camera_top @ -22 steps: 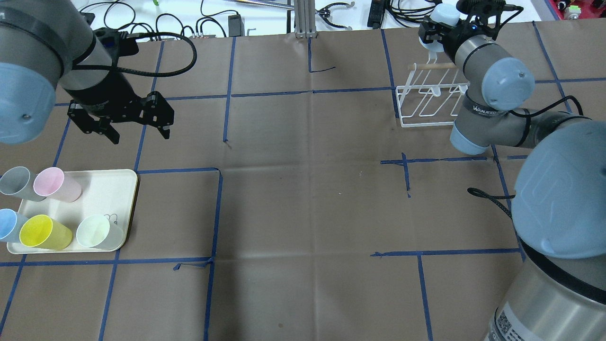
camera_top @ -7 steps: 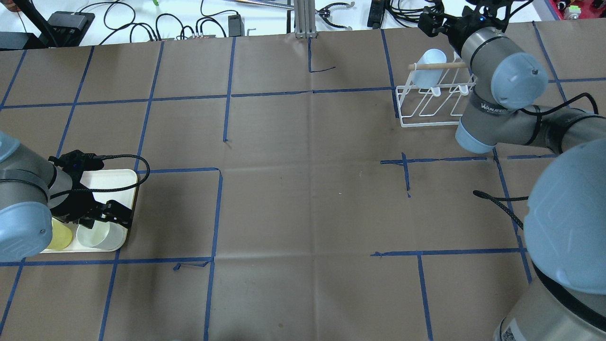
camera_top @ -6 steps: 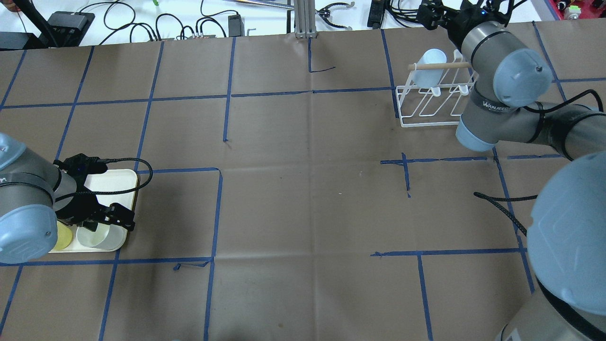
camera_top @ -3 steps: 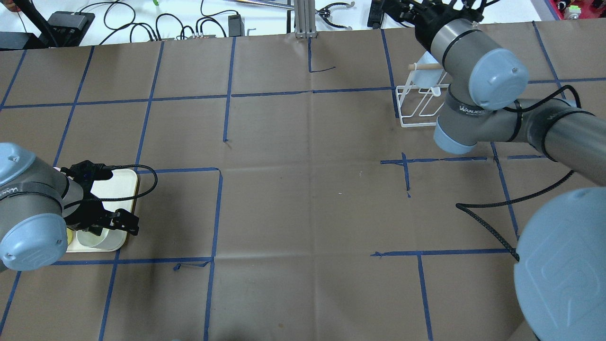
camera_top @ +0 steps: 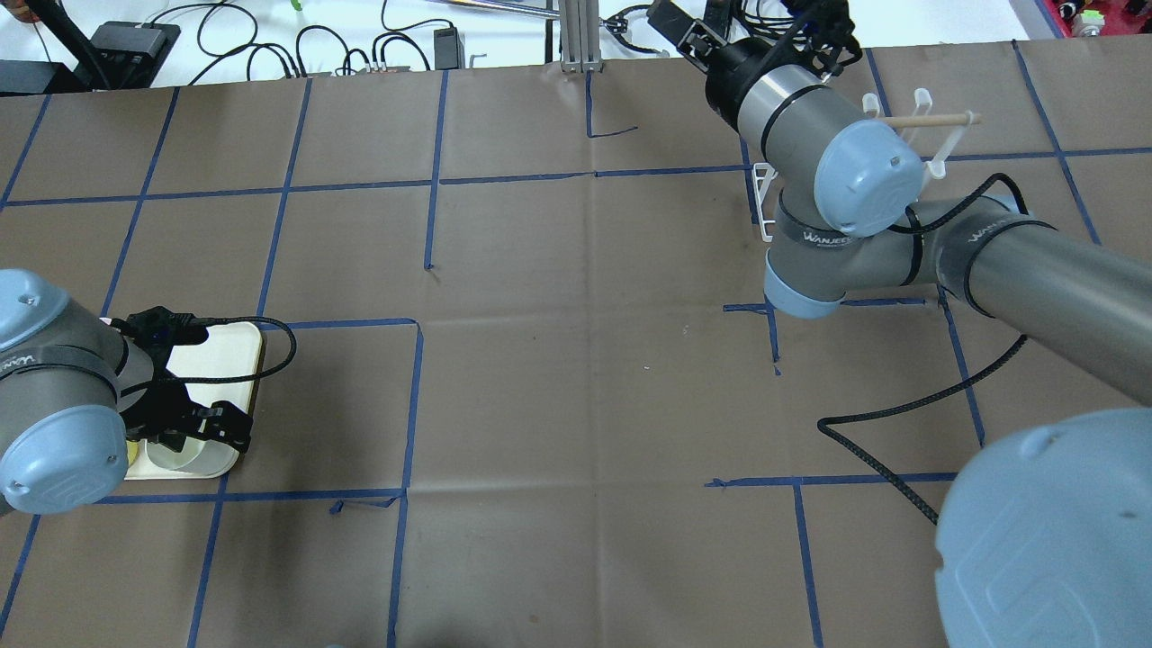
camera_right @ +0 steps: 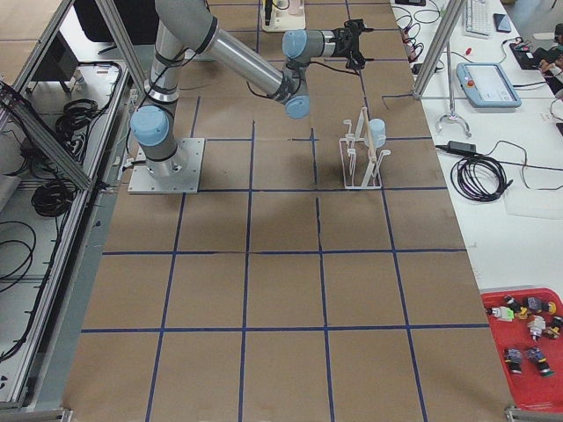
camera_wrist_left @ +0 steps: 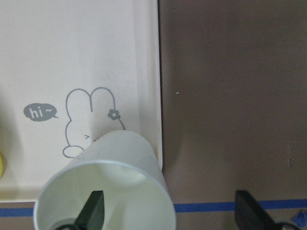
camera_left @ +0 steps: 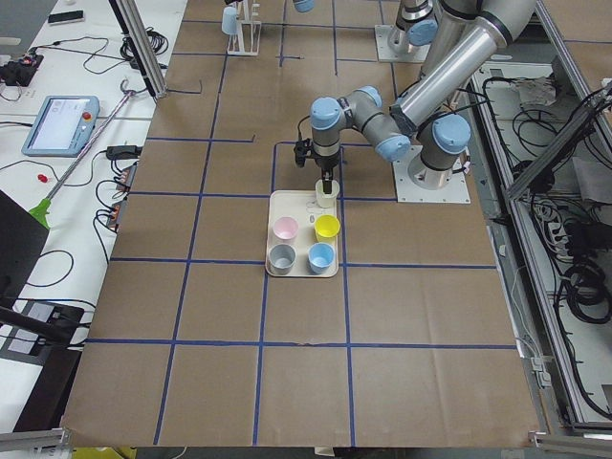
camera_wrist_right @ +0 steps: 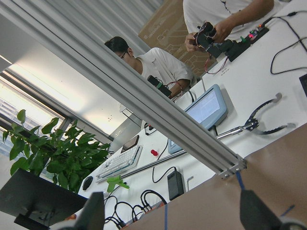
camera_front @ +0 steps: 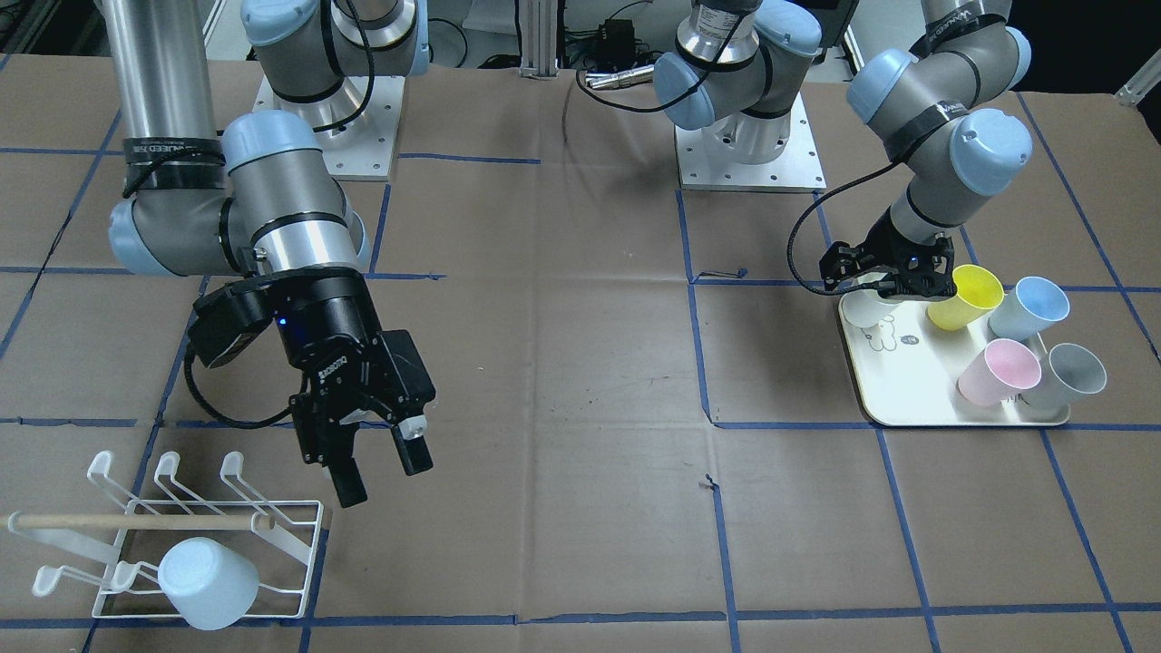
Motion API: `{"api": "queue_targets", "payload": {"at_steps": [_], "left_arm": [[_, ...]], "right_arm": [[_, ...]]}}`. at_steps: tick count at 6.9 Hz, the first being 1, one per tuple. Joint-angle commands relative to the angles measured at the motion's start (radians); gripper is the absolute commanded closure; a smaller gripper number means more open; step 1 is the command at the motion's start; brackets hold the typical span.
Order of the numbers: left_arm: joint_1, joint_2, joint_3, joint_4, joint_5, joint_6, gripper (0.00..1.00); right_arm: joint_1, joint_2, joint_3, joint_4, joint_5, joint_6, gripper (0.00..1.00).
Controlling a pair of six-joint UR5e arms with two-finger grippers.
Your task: Transfer IKEA cup to right arm and place on rack
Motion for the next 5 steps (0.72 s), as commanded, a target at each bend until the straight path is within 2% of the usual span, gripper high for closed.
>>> {"api": "queue_targets", "payload": {"at_steps": [1, 3, 5], "left_arm": [[0.0, 0.003, 0.005, -0.004, 0.005, 0.003, 0.97], [0.0, 0.014, 0.031, -0.014, 0.005, -0.002, 1.0], [0.0, 0.021, 0.069, -0.055, 0.005, -0.002, 1.0]], "right_arm": [[0.05, 0.004, 0.026, 0.0, -0.002, 0.344, 0.0], [0.052, 0.0, 0.082, -0.002, -0.001, 0.429, 0.0], [0.05, -0.002, 0.09, 0.0, 0.005, 0.45, 0.0]]}}
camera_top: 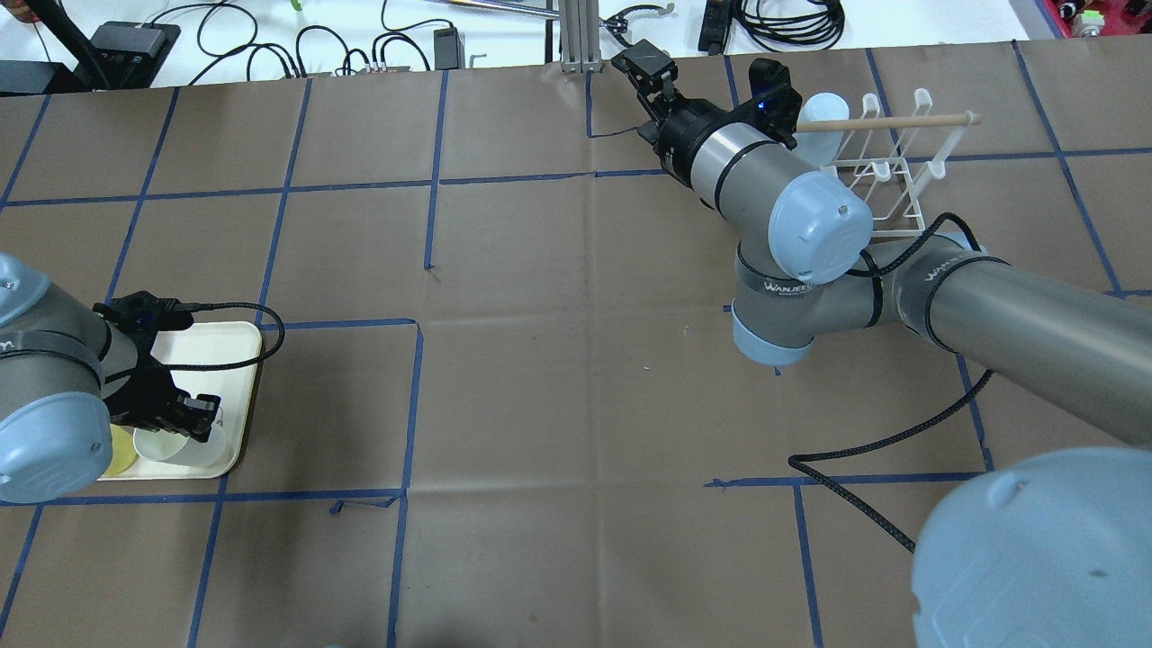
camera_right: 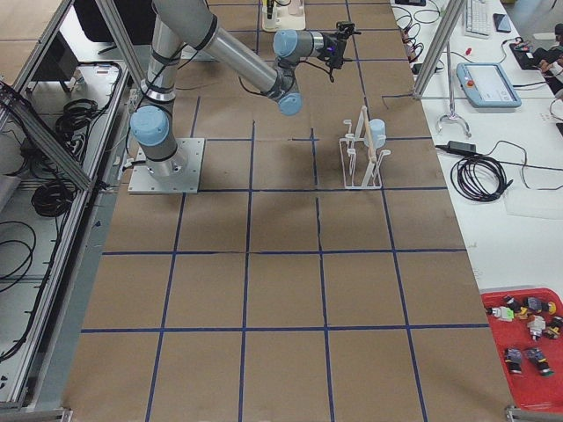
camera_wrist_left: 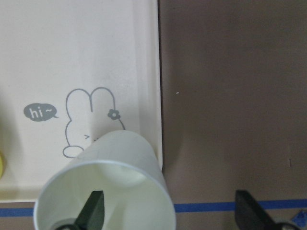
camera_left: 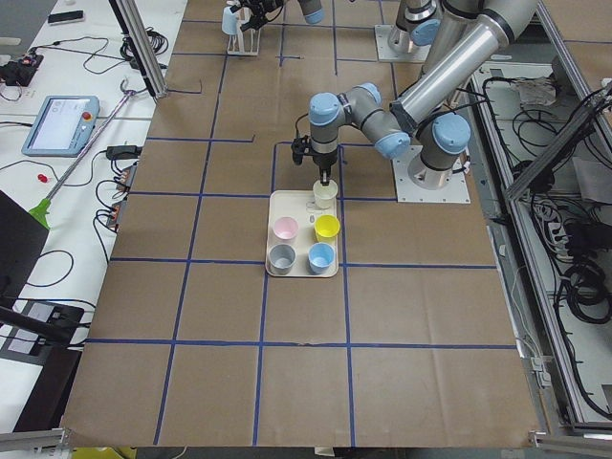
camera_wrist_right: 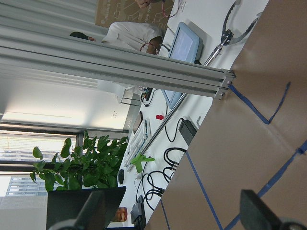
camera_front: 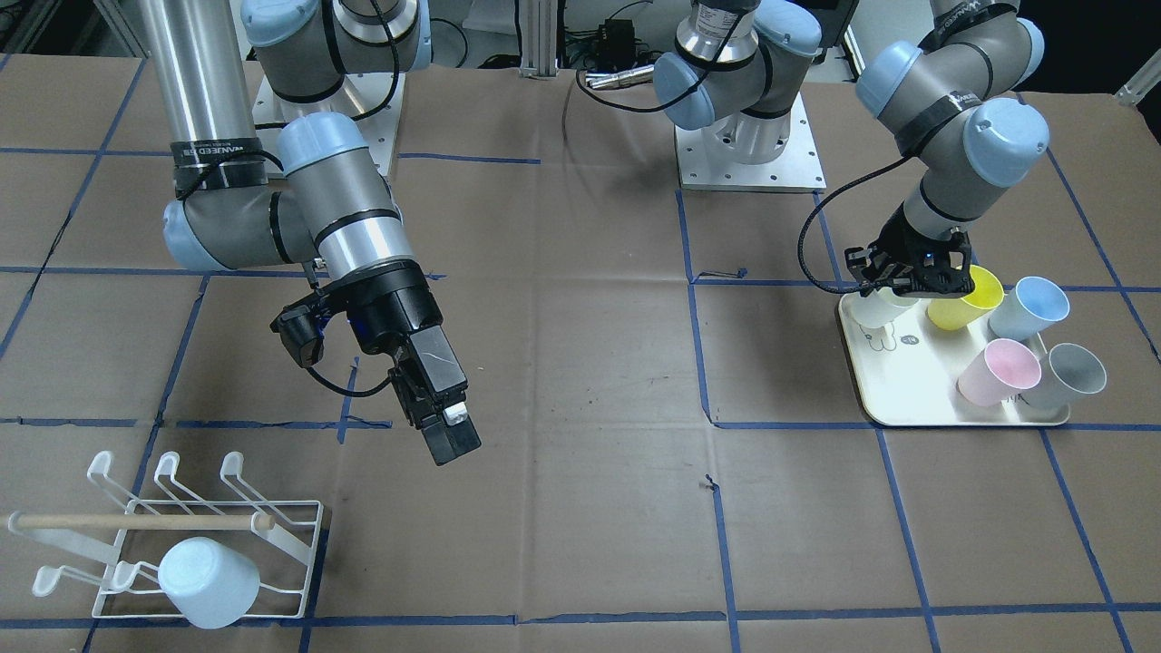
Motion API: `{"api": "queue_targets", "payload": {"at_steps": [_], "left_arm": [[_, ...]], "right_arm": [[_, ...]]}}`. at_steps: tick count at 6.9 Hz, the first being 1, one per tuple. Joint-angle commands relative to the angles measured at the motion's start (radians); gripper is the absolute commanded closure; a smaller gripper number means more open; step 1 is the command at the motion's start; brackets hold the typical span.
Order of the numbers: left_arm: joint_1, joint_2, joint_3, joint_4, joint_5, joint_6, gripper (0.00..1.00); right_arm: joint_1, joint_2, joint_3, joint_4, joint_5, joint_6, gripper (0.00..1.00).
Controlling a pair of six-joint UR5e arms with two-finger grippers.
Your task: Transfer IKEA cup to right arm and place on rack
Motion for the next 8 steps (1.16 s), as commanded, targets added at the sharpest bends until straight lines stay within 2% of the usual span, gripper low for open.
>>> {"api": "queue_targets", "payload": {"at_steps": [1, 2, 3, 5, 7, 8], "left_arm": [[-0.001, 0.021, 0.049, -0.051, 0.002, -0.002, 1.0], [-0.011, 0.041, 0.133, -0.161, -0.001, -0.003, 1.0], [-0.017, 0.029, 0.26, -0.296, -0.009, -0.018, 1.0], [-0.057, -0.015, 0.492, -0.473, -0.014, -0.025, 1.0], [-0.115, -0.111, 0.694, -0.527, -0.093, -0.02, 1.0], [-0.144, -0.147, 0.753, -0.526, -0.189, -0.016, 1.0]], "right_arm": [[0.001, 0.0, 0.006, -0.001, 0.002, 0.042, 0.0], [0.001, 0.0, 0.006, -0.006, -0.001, 0.055, 0.0], [0.001, 0.001, 0.008, -0.003, -0.001, 0.056, 0.0], [0.001, 0.0, 0.006, -0.009, -0.001, 0.058, 0.0], [0.001, -0.002, 0.0, -0.015, -0.003, 0.056, 0.0], [-0.001, -0.02, 0.002, -0.015, -0.003, 0.055, 0.0]]}}
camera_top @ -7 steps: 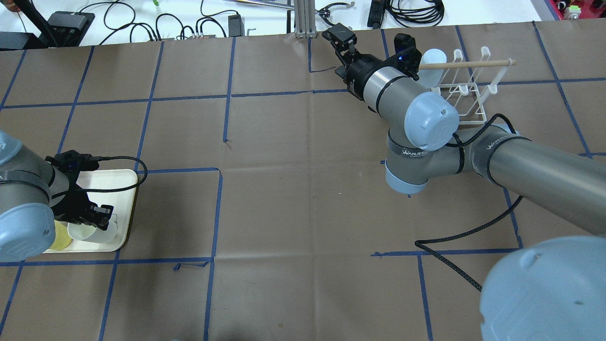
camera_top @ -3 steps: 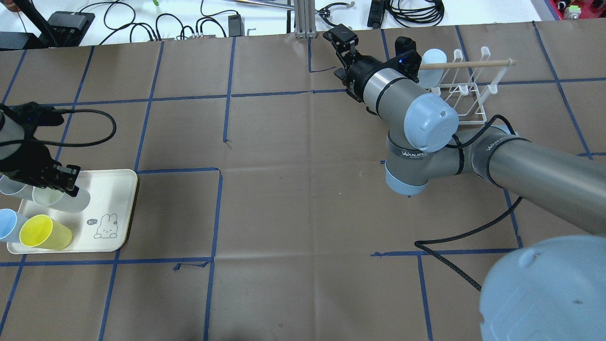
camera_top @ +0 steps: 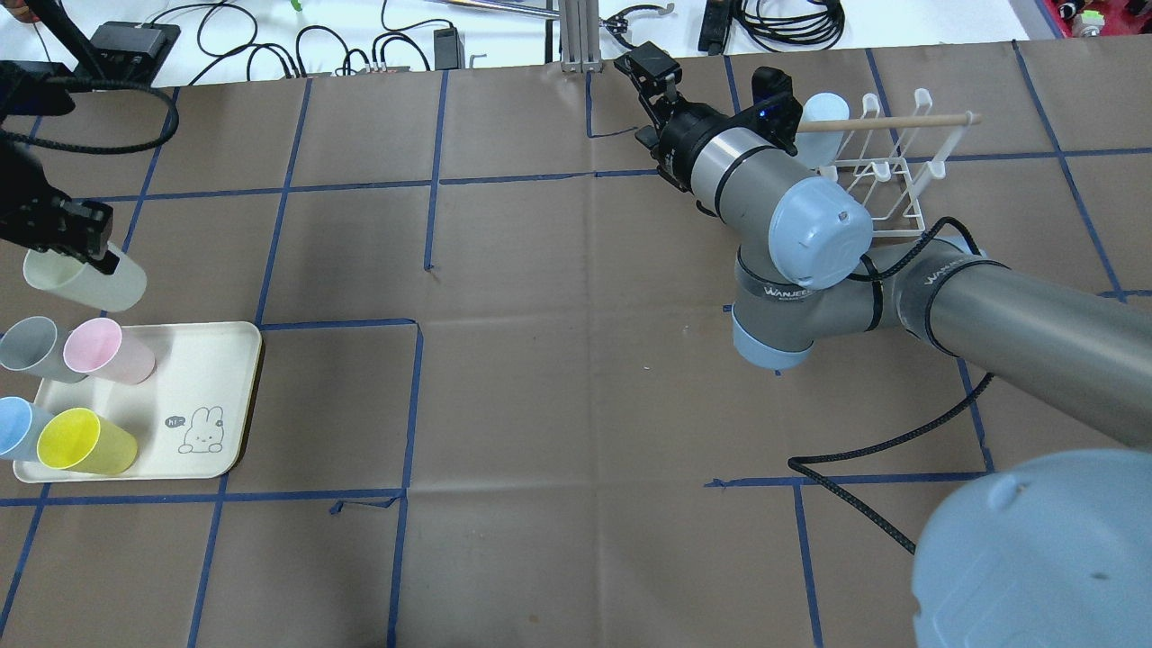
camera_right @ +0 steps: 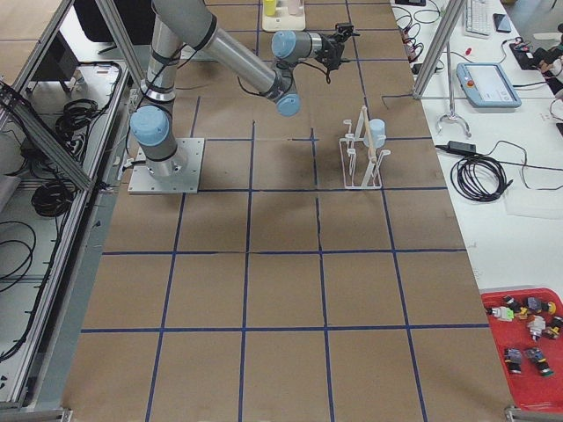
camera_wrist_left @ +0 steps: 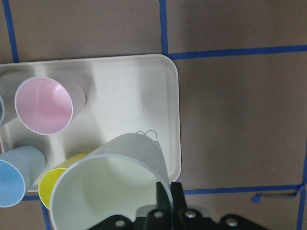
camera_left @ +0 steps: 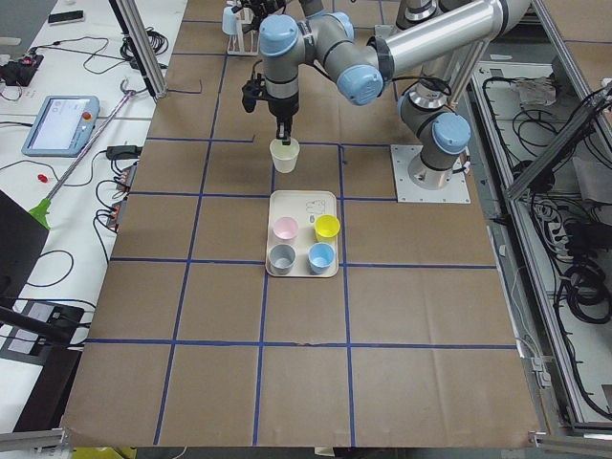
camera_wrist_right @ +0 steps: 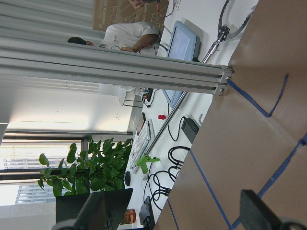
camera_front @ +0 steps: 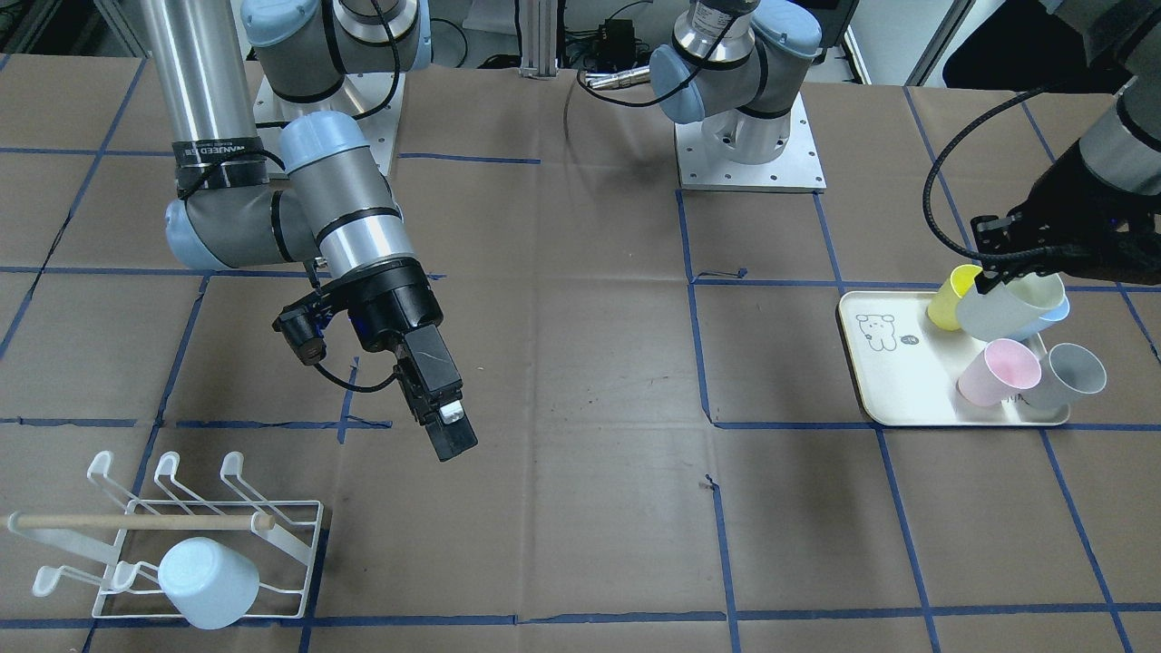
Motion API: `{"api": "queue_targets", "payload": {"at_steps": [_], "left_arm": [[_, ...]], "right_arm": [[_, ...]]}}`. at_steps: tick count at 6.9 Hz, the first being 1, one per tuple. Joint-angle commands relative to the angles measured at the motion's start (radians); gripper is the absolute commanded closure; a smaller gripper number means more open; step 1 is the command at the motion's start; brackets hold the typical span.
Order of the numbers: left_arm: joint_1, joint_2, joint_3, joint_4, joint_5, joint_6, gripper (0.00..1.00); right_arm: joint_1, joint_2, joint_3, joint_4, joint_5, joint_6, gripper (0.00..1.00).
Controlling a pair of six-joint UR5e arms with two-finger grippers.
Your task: Transfer IKEA cup to right arm and place on rack
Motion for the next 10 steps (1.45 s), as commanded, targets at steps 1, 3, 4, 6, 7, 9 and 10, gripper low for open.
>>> {"api": "queue_targets", "payload": {"at_steps": [1, 3, 4, 6, 7, 9, 10], "left_arm": [[-0.048, -0.059, 0.108, 0.006, -0.243, 0.007, 1.0], [-0.051, -0.072, 0.06, 0.19, -0.567, 0.023, 1.0], [-0.061, -0.098, 0.033, 0.294, -0.73, 0.044, 1.0], [-0.139, -0.174, -0.061, 0.696, -0.925, 0.061, 1.0], [-0.172, -0.214, -0.121, 0.882, -1.007, 0.058, 1.0], [-0.178, -0.298, -0.267, 1.298, -1.169, 0.052, 1.0], [-0.18, -0.349, -0.354, 1.509, -1.197, 0.014, 1.0]], "right_arm": [[0.002, -0.019, -0.001, -0.001, -0.002, -0.001, 0.0], [0.002, -0.036, 0.002, 0.005, -0.003, -0.003, 0.0], [0.0, -0.039, -0.005, 0.009, -0.003, -0.003, 0.0], [0.009, -0.053, 0.004, 0.008, -0.003, -0.006, 0.0], [0.009, -0.047, 0.004, 0.008, -0.002, -0.004, 0.0], [0.009, -0.047, 0.004, 0.009, -0.003, -0.003, 0.0], [0.008, -0.044, 0.004, 0.009, -0.002, 0.0, 0.0]]}}
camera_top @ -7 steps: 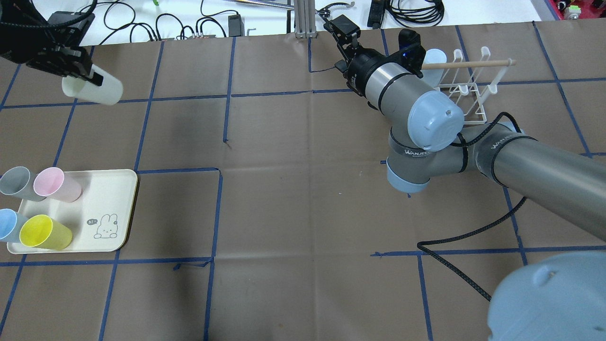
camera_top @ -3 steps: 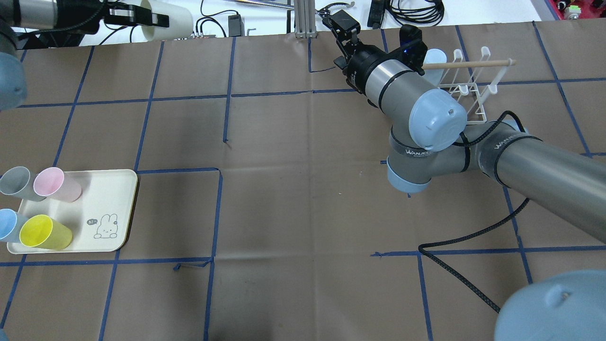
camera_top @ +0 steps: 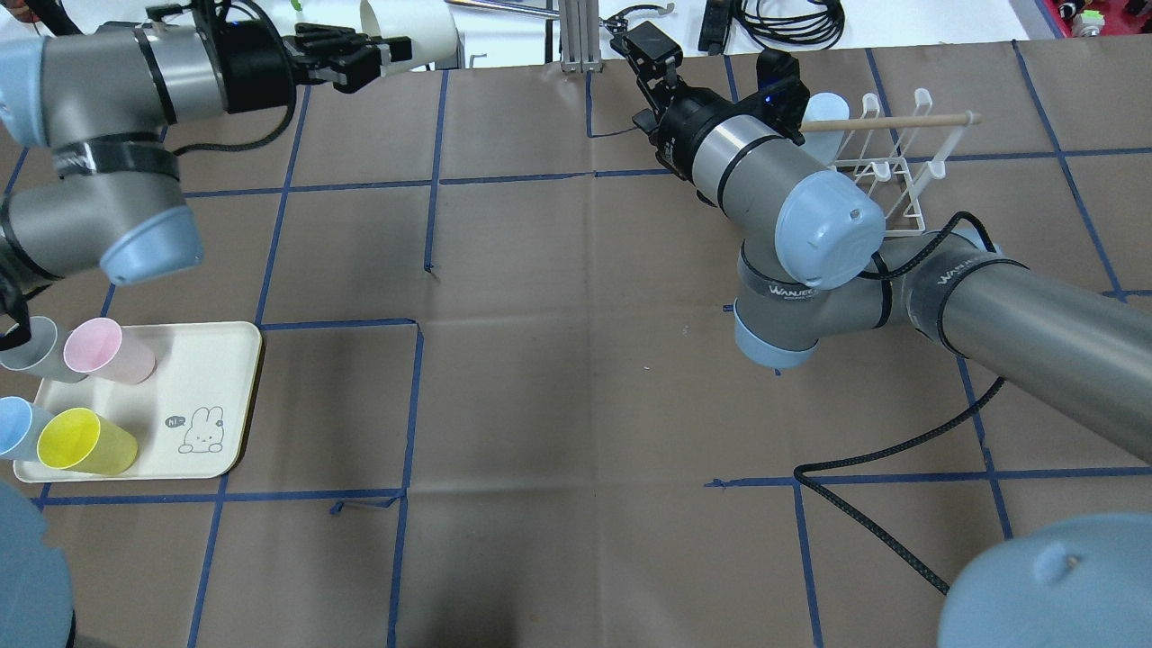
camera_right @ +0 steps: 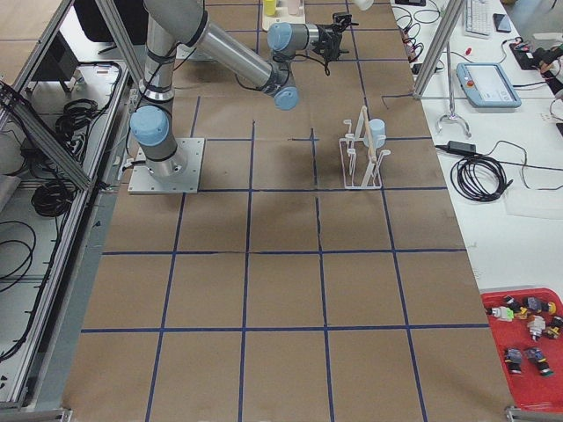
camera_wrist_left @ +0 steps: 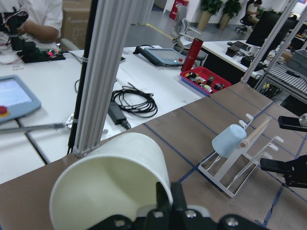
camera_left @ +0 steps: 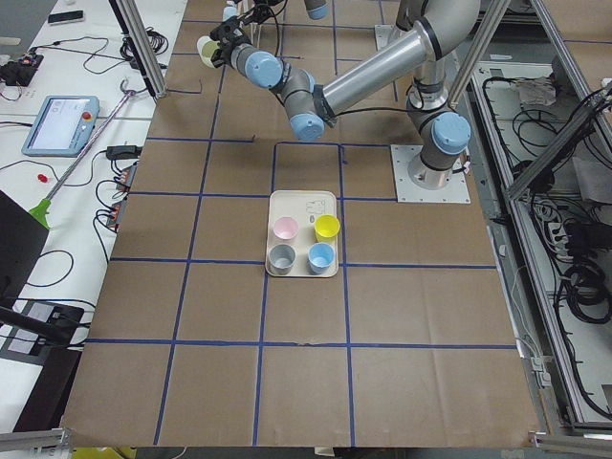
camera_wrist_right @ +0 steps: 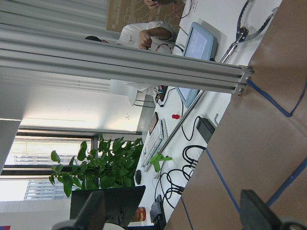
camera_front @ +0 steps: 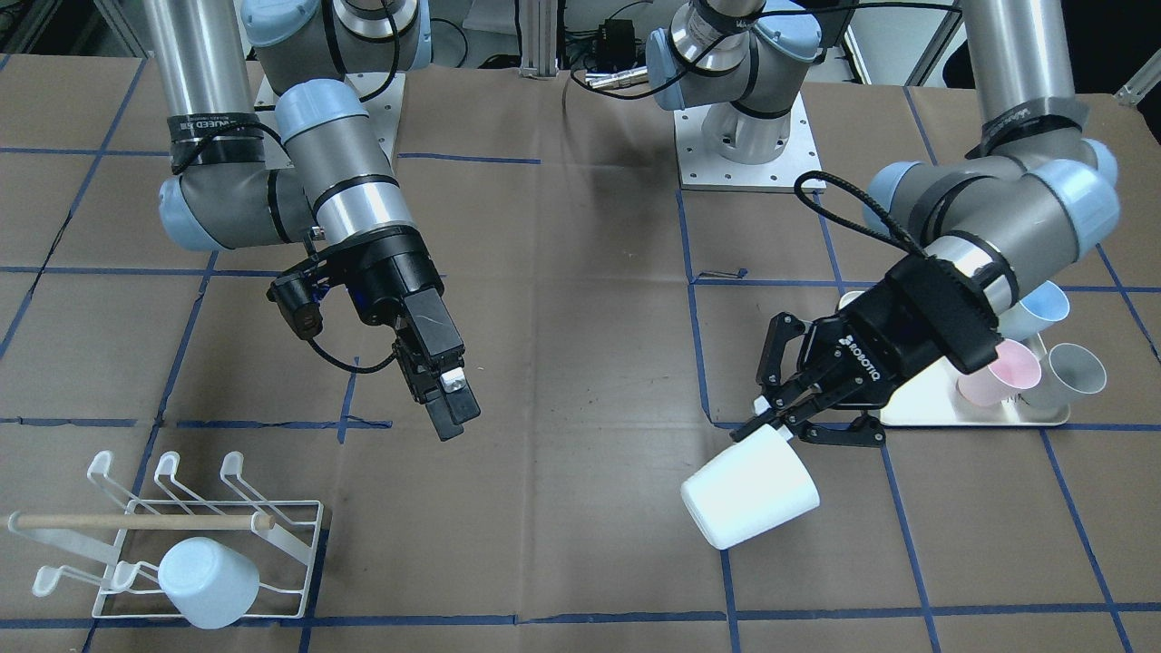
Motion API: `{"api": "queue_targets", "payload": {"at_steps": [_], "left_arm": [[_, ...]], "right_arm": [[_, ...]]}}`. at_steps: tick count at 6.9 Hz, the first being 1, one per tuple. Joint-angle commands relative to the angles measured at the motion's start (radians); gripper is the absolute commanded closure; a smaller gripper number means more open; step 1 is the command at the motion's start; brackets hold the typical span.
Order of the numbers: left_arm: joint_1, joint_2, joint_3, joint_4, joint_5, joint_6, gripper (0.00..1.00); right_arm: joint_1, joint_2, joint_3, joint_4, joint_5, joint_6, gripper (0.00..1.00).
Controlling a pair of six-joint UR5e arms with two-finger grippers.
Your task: Transfer IKEA cup to right arm and place on rack
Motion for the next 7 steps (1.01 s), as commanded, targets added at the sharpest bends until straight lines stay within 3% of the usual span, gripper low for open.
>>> {"api": "queue_targets", "payload": {"at_steps": [1, 2, 3, 5, 7], "left_arm": [[-0.013, -0.106, -0.126, 0.498, -0.054, -0.225, 1.0], [-0.03, -0.171, -0.123, 0.785, -0.04, -0.46, 1.0], [-0.048, -0.218, -0.11, 0.958, -0.017, -0.606, 1.0], [-0.085, -0.224, -0.12, 0.969, -0.002, -0.62, 1.0], [-0.16, -0.193, -0.129, 0.944, 0.088, -0.638, 0.99]], "right_arm": [[0.0, -0.001, 0.002, 0.002, 0.009, 0.003, 0.0], [0.002, -0.001, 0.002, 0.003, 0.018, 0.069, 0.0], [0.003, -0.001, 0.009, -0.006, 0.039, 0.22, 0.01], [0.029, 0.007, 0.02, -0.029, 0.046, 0.27, 0.02], [0.049, 0.02, 0.011, -0.036, 0.036, 0.27, 0.04]]}}
